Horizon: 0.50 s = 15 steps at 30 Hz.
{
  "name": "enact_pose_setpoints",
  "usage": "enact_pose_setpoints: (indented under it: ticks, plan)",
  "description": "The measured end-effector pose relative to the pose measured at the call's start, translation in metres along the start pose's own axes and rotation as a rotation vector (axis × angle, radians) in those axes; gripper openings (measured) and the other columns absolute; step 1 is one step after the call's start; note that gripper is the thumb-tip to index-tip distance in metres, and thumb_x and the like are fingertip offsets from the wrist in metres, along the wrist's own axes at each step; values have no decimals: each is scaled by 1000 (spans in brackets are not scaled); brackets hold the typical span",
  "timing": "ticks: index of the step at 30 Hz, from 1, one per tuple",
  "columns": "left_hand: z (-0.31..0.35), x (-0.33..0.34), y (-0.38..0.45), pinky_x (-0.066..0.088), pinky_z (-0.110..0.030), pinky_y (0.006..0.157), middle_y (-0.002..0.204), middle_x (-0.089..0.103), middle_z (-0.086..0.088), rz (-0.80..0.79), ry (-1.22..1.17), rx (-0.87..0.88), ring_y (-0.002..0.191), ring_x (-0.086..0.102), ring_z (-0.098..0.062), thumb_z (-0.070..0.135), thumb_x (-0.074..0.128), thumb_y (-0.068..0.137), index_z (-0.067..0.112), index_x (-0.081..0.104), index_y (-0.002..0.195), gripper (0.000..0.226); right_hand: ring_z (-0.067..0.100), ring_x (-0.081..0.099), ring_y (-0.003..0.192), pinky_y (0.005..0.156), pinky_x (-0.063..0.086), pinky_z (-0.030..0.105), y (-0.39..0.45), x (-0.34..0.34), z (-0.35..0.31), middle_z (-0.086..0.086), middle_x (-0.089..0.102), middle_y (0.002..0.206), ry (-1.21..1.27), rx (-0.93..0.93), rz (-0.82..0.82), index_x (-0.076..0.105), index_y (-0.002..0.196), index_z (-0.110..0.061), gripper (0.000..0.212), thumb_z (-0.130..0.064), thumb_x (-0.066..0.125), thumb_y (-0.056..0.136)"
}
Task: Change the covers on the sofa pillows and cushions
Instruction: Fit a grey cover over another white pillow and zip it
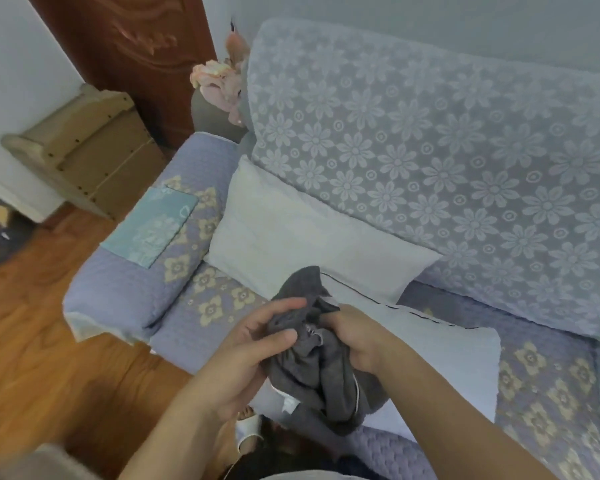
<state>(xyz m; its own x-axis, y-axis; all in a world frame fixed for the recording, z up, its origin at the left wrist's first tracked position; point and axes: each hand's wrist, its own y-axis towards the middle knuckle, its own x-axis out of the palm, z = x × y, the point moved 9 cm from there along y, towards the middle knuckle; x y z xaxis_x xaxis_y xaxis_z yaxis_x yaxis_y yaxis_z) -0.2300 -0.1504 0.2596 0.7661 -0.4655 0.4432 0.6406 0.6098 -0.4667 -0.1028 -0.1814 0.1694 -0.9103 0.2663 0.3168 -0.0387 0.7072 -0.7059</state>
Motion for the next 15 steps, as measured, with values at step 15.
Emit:
enact_pose_setpoints:
  ticks: [15]
  plan:
    - [19, -222, 3, 61, -31, 75, 99, 70, -2, 706, -94, 326, 89, 70, -18, -7, 64, 83, 22, 63, 101, 34, 31, 20, 151, 120, 21, 47, 223, -151, 0, 9, 20, 165, -1235, 69, 428, 13, 159, -16, 107, -63, 70, 81]
